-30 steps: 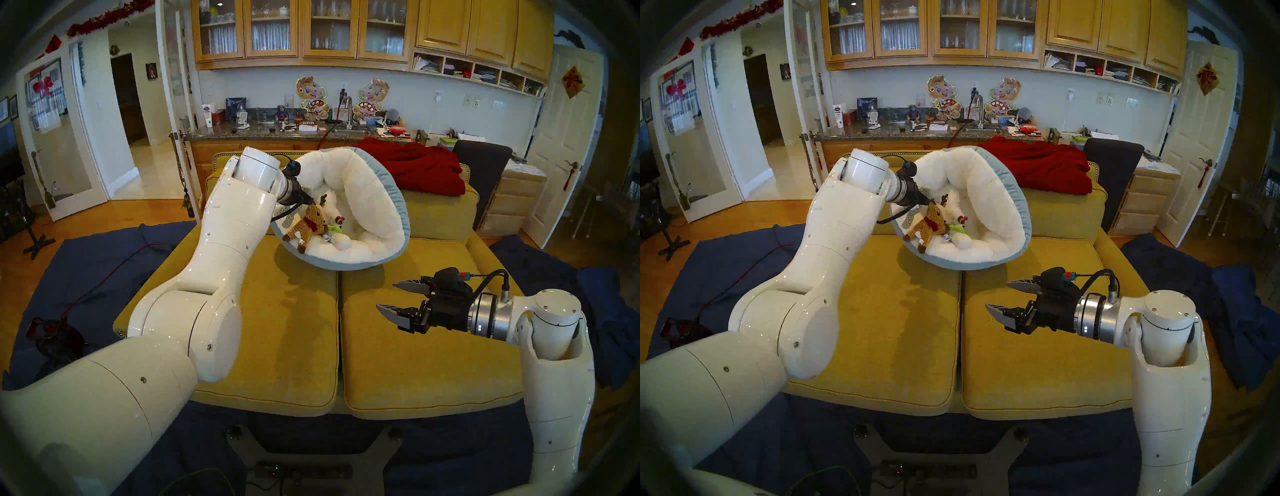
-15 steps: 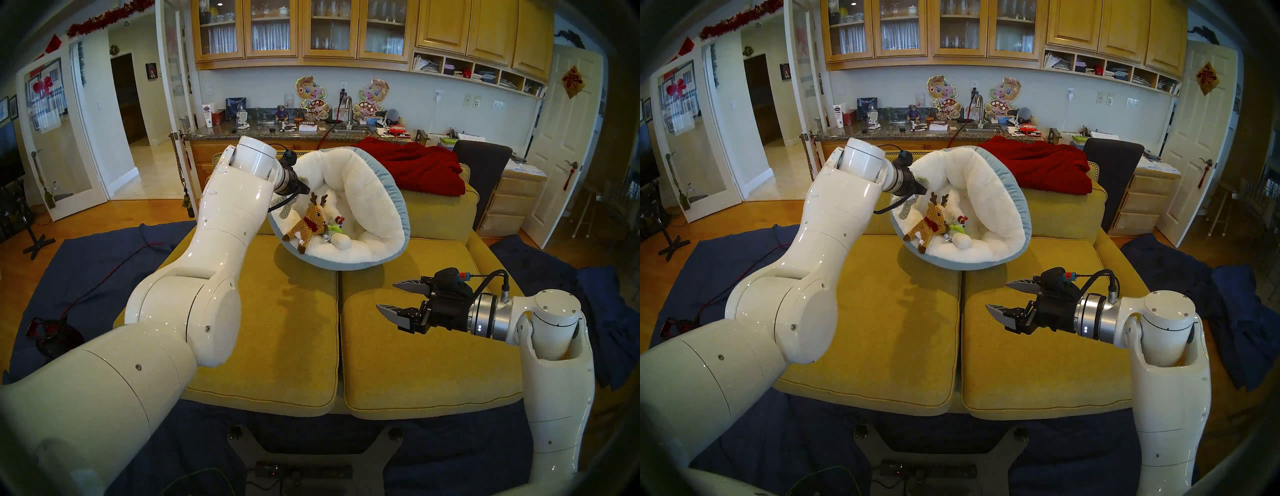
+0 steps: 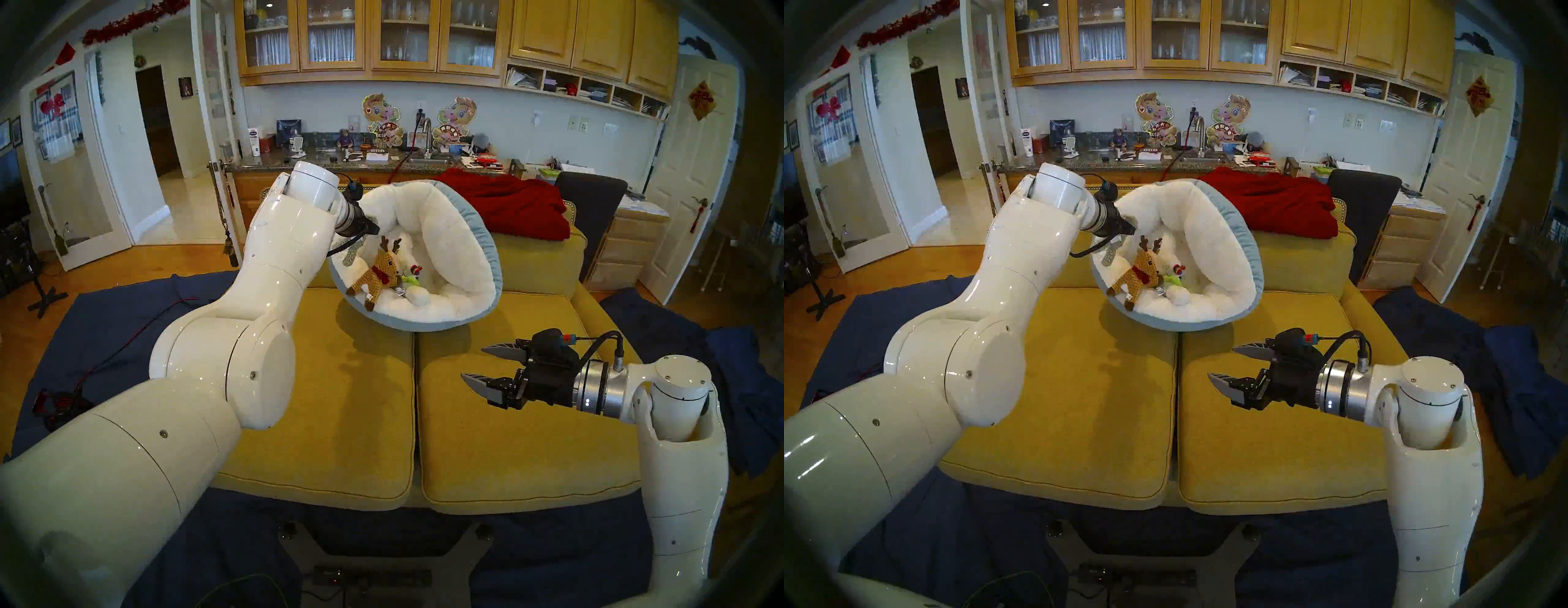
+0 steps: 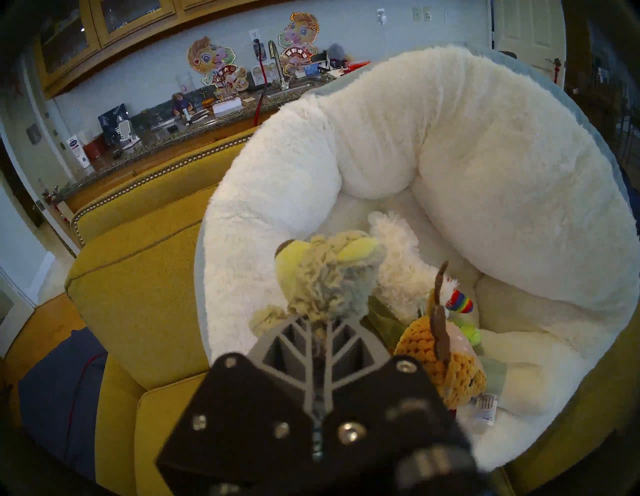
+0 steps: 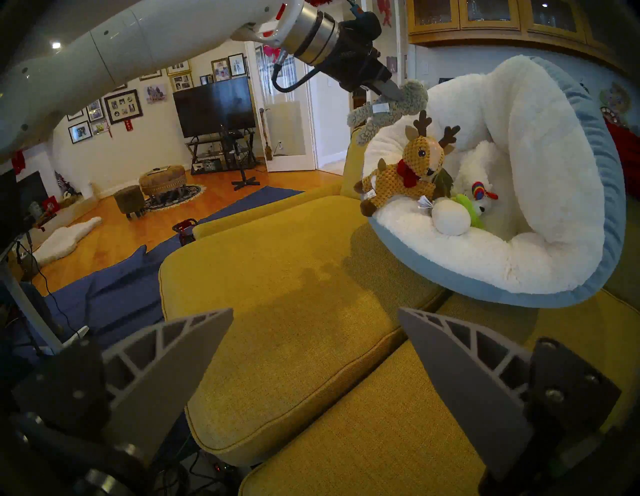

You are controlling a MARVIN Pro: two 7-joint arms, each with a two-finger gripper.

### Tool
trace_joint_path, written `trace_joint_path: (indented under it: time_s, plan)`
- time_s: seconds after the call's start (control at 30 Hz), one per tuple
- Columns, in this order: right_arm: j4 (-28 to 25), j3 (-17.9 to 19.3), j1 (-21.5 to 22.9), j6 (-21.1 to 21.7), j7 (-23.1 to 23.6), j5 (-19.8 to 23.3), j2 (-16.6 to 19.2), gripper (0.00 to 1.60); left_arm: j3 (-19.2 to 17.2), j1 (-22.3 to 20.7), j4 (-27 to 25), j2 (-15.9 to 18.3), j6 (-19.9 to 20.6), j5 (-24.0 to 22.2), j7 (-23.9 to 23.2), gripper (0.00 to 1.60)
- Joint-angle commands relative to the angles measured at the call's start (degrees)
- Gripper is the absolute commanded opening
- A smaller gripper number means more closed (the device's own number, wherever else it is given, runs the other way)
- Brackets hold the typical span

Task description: Put toys into dog bed

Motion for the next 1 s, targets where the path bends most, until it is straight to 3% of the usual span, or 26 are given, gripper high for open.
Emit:
trace_joint_path:
  time_s: [0.0, 0.37, 0.53, 0.6, 0.67, 0.7, 0.8, 0.97]
  plan:
    - [-0.93, 0.04, 0.72, -0.12, 0.07, 0.24, 0.05, 1.60, -0.47, -6.64, 1.98, 0.03, -1.36, -0.34, 0.51, 0.27]
    - [-0.81, 0.03, 0.74, -0.23, 0.08, 0.25, 0.05, 1.60, -0.86, -8.12, 7.02, -0.78, -2.44, -0.83, 1.69, 0.23]
    - [-0.77, 0.03, 0.74, -0.30, 0.08, 0.26, 0.05, 1.60, -1.03, -8.89, 9.16, -1.34, -2.99, -1.10, 2.28, 0.29]
    - [-0.75, 0.03, 0.75, -0.32, 0.09, 0.26, 0.05, 1.60, -1.09, -9.19, 9.88, -1.52, -3.22, -1.23, 2.52, 0.41]
    - [-0.73, 0.03, 0.74, -0.34, 0.09, 0.26, 0.05, 1.60, -1.15, -9.35, 10.38, -1.66, -3.42, -1.30, 2.74, 0.73]
    - [-0.71, 0.02, 0.75, -0.36, 0.09, 0.26, 0.05, 1.60, -1.20, -9.50, 10.74, -1.72, -3.57, -1.36, 2.89, 1.16]
    - [-0.70, 0.02, 0.75, -0.39, 0.09, 0.26, 0.05, 1.60, -1.35, -9.99, 11.33, -1.91, -3.95, -1.55, 3.25, 1.60]
    - [-0.73, 0.02, 0.78, -0.46, 0.10, 0.28, 0.05, 1.60, -1.78, -11.27, 12.19, -2.12, -4.66, -2.08, 3.71, 1.60]
